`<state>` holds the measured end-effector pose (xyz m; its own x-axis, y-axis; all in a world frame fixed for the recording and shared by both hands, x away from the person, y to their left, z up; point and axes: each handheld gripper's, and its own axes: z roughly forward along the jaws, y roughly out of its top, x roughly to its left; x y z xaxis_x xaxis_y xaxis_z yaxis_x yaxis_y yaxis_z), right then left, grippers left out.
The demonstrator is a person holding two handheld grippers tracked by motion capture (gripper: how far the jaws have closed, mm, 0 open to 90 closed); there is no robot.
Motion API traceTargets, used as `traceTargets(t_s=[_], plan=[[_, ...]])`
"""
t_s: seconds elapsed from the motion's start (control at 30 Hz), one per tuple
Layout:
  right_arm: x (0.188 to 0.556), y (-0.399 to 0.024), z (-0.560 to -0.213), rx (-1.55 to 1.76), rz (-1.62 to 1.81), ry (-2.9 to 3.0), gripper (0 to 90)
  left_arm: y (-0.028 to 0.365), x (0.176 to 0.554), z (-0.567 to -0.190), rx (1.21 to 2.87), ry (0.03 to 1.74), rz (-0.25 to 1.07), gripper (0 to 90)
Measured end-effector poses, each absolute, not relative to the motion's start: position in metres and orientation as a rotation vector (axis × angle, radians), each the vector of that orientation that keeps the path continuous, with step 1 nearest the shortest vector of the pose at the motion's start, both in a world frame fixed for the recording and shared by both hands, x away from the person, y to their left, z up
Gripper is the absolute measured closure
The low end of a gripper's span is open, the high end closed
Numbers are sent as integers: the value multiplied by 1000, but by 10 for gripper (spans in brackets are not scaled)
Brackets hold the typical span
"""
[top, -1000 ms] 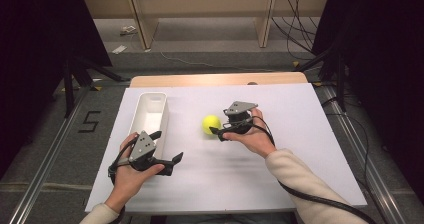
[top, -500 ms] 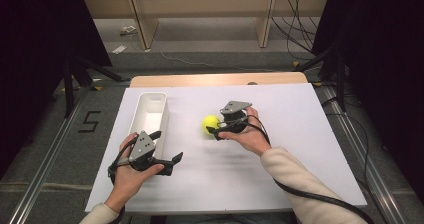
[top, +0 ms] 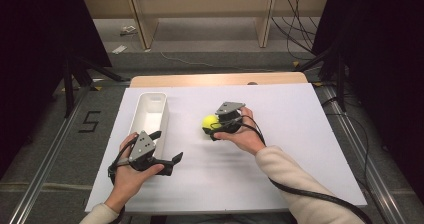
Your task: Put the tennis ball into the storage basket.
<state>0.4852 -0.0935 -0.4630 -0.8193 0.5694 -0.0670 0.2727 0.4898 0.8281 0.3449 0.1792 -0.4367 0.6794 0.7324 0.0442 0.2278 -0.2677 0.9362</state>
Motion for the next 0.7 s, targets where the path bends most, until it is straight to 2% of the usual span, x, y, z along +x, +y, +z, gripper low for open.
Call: traceTargets(t_s=[0.7], plan=[[498, -85, -483, 753, 1185, 2441, 145, 179, 345, -437, 1819, 761, 586, 4]])
